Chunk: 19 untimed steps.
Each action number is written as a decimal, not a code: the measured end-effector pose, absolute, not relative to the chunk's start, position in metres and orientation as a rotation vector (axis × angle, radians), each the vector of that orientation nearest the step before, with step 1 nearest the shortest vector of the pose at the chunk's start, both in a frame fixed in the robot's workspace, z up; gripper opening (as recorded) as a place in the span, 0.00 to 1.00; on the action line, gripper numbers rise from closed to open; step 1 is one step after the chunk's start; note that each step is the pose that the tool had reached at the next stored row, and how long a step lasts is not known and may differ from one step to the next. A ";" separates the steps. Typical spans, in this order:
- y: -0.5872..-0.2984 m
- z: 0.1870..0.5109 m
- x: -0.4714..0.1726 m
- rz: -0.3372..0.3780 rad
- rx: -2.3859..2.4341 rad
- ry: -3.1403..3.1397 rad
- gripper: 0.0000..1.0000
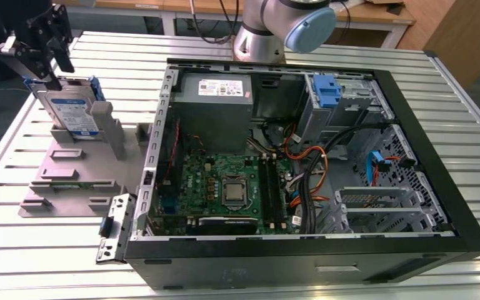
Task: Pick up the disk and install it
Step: 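Pick up the disk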
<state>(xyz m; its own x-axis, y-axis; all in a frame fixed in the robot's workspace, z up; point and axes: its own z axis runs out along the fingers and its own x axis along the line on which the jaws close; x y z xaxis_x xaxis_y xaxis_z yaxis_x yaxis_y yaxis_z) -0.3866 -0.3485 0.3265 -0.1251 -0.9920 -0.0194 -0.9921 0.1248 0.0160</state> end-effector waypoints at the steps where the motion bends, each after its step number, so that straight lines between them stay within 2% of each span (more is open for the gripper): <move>1: -0.348 0.325 -0.387 0.040 -2.080 2.347 0.53; 19: -0.348 0.301 -0.389 0.040 -2.154 2.264 0.53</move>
<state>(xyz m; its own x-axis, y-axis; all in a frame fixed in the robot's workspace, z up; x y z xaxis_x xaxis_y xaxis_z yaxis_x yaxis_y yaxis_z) -0.3894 -0.3479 0.3011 -0.0500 -0.9983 -0.0294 -0.9987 0.0498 0.0077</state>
